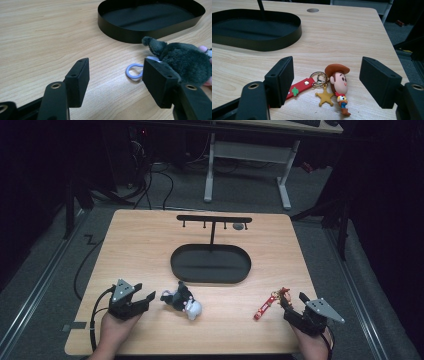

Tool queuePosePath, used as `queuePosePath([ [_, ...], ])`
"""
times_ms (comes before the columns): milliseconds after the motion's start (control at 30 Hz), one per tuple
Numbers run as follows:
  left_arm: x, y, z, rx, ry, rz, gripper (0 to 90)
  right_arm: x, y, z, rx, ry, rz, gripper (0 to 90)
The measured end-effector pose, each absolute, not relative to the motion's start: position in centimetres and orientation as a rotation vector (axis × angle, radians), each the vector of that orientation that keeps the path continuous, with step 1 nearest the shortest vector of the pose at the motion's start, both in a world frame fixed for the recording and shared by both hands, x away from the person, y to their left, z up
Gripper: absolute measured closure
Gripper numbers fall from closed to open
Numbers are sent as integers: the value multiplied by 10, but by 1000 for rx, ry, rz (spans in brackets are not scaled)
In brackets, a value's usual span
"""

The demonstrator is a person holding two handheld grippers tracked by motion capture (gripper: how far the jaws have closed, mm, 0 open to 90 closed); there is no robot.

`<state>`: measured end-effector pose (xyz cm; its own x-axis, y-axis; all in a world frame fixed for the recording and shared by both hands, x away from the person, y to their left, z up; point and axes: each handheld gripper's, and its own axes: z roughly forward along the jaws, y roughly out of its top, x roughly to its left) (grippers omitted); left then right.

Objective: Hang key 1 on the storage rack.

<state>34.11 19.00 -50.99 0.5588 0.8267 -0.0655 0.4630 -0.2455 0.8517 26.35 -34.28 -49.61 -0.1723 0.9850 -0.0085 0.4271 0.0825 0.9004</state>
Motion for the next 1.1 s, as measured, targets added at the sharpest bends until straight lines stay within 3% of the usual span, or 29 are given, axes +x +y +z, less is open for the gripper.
queuePosePath([
  [567,342,183,-511,1912,1021,487,392,262,-347,-495,1448,1686,1062,318],
  [633,342,183,-510,1910,1017,484,394,261,-348,-494,1456,1678,1067,393],
  [667,342,183,-510,1910,1016,485,394,261,-350,-492,1455,1680,1062,479],
  [700,342,183,-510,1911,1015,486,394,261,-350,-492,1455,1680,1062,479],
  [733,342,182,-510,1914,1015,486,393,260,-352,-491,1466,1674,1065,554],
  [767,342,182,-510,1914,1015,486,393,260,-352,-491,1466,1674,1065,554],
  [800,342,182,-511,1916,1015,483,393,260,-355,-490,1470,1666,1057,628],
  [833,342,182,-511,1916,1015,483,393,260,-355,-490,1470,1666,1057,628],
  [1033,342,181,-511,1915,1015,478,393,259,-365,-489,1485,1695,1005,884],
  [1100,342,181,-511,1915,1014,475,392,260,-366,-491,1491,1732,973,900],
])
